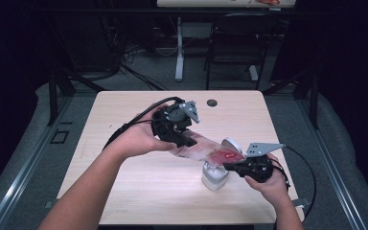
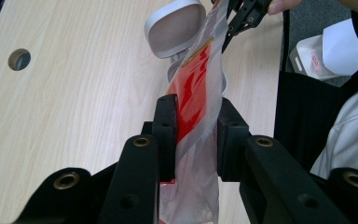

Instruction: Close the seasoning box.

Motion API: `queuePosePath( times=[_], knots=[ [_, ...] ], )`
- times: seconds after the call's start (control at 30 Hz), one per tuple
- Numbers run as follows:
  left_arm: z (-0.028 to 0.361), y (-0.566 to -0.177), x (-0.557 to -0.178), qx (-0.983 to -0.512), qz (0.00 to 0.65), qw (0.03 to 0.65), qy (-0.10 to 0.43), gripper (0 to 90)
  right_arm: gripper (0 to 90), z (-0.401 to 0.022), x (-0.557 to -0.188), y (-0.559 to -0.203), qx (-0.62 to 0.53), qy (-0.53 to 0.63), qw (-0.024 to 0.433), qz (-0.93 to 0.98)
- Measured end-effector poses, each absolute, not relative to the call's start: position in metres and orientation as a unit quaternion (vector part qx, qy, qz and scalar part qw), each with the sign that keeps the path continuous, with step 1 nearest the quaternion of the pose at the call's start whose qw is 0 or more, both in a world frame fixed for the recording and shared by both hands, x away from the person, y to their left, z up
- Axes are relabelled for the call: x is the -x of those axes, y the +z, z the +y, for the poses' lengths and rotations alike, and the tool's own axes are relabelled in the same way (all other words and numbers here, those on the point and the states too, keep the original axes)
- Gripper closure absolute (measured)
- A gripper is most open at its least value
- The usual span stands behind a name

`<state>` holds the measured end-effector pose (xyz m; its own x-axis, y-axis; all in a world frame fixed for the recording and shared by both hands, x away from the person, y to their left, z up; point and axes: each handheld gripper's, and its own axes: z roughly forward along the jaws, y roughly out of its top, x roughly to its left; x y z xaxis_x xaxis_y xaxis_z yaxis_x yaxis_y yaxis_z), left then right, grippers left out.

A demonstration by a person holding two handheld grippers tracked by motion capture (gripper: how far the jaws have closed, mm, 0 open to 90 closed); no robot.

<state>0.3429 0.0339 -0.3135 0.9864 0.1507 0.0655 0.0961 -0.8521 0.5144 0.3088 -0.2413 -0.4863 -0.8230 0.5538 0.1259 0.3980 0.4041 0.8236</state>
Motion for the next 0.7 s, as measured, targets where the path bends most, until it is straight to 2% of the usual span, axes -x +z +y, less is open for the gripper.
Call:
queuePosePath(
  times=[0.7],
  knots=[
    [0.0352,-0.3156,-0.3443,-0.96,0.066,0.268,0.045,74.3,90.0,-0.2462,-0.3034,-0.4815,-0.278,0.461,0.082,0.838]
  ],
)
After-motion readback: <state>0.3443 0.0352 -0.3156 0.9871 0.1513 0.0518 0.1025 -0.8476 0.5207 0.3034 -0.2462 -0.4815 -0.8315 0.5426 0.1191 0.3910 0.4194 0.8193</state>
